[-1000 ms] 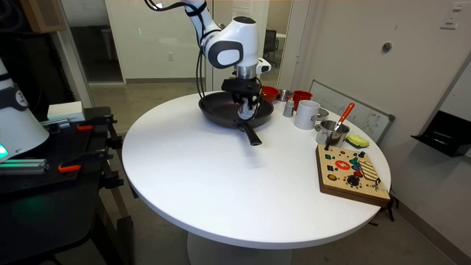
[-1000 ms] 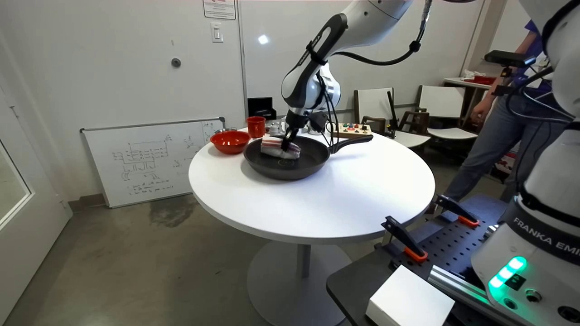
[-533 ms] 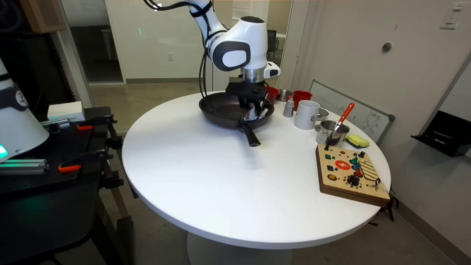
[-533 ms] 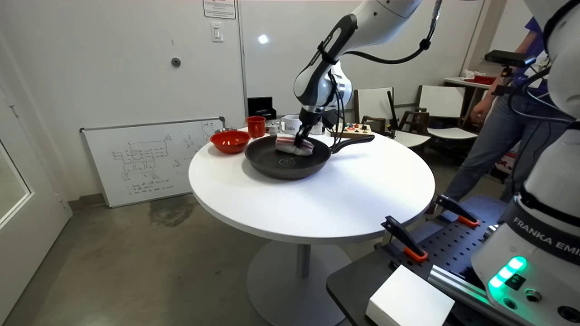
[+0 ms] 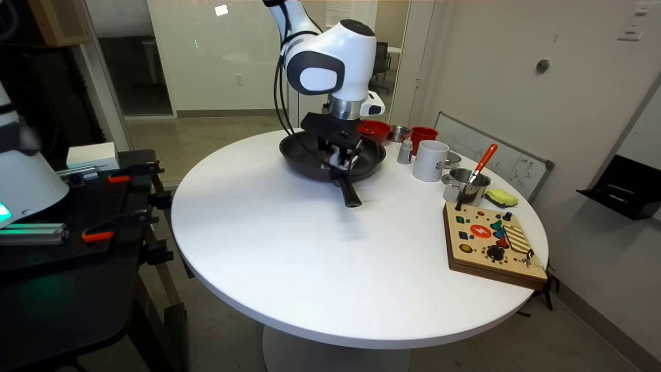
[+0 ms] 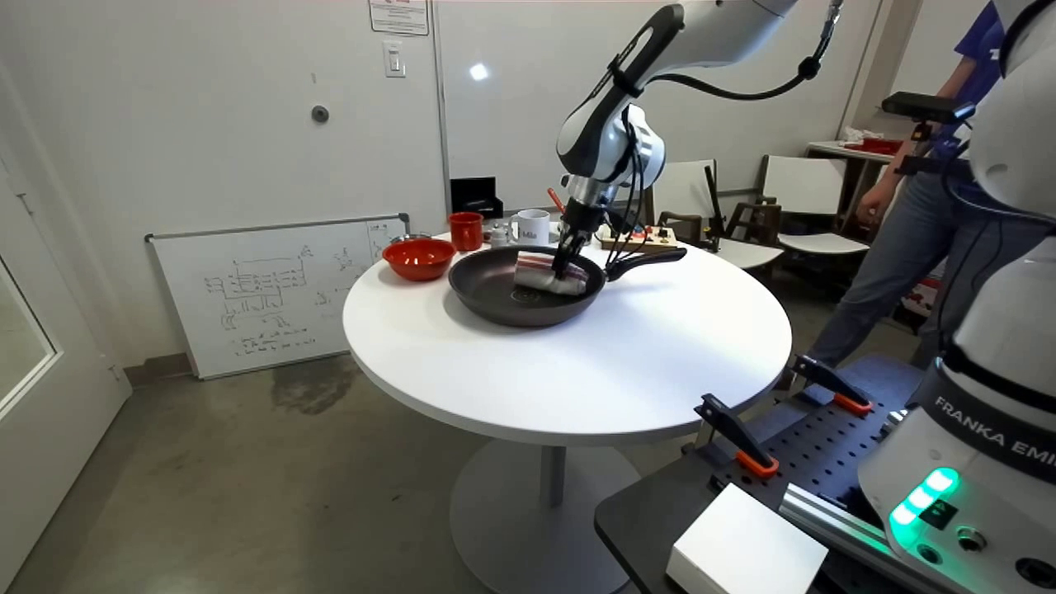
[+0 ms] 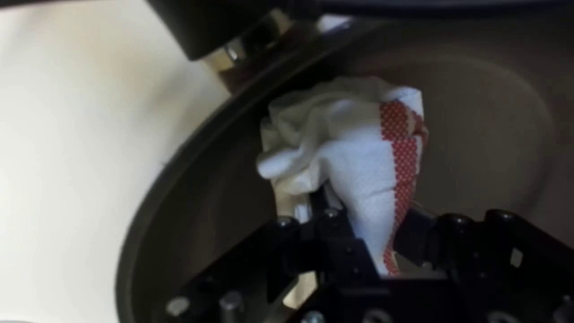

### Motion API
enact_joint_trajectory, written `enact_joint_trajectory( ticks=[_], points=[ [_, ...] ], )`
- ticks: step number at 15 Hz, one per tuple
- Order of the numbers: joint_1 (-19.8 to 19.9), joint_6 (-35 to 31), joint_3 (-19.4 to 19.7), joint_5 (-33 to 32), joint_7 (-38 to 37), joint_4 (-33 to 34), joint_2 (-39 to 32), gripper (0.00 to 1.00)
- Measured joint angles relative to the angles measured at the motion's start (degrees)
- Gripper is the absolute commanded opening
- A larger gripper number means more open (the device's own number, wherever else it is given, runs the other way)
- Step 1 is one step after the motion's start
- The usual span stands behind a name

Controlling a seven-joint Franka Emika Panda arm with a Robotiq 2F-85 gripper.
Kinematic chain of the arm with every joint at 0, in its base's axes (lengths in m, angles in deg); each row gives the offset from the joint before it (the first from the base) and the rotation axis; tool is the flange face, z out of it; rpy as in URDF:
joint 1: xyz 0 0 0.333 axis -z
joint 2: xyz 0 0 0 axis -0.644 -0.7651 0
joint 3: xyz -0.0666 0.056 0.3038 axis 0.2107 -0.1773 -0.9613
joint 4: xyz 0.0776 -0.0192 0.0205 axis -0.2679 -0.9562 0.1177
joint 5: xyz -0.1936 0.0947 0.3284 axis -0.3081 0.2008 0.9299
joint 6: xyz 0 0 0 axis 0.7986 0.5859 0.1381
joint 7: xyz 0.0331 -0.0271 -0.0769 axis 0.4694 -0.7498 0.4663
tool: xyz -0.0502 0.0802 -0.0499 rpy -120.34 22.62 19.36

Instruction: Use the towel to wipe the pan

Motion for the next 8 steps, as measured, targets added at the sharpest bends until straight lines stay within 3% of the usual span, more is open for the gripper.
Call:
enact_joint_trajectory(
  ticks=[3,8],
  points=[
    [0.57,2.26,-3.33,2.12,4.03,-2.34,0.52,0.05],
    [-4.75,1.62,-4.39,1.94,6.49,-4.02,0.95,0.05]
  ],
)
